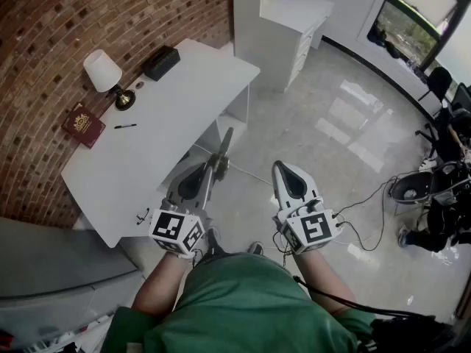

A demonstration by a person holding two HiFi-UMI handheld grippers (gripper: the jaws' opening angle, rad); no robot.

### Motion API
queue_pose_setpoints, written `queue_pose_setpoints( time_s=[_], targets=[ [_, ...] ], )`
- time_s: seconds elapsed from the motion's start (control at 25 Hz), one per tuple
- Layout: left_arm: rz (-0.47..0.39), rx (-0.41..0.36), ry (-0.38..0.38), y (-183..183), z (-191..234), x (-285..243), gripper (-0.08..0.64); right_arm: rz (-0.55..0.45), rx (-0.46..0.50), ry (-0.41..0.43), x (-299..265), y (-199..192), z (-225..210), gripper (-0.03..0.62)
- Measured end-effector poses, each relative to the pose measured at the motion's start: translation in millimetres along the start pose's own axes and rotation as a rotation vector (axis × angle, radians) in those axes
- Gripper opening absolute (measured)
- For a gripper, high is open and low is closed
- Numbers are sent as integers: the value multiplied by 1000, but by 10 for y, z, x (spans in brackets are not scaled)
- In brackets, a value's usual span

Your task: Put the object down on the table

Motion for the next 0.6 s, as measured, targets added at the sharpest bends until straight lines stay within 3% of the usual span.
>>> queue_pose_setpoints(
  time_s=[0.6],
  targets=[
    [19, 0, -68, -88, 848, 32, 23, 84, -27, -51, -643, -345, 408, 2]
  ],
)
Point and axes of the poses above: the fingertips, and each gripper's own axes: x backward along the fingers, z to its left, y out of its top, the point moved 7 cm from there along x, backward along the fingers, and after that the axes turned 11 degrees about -x, right-handed, at the moved point
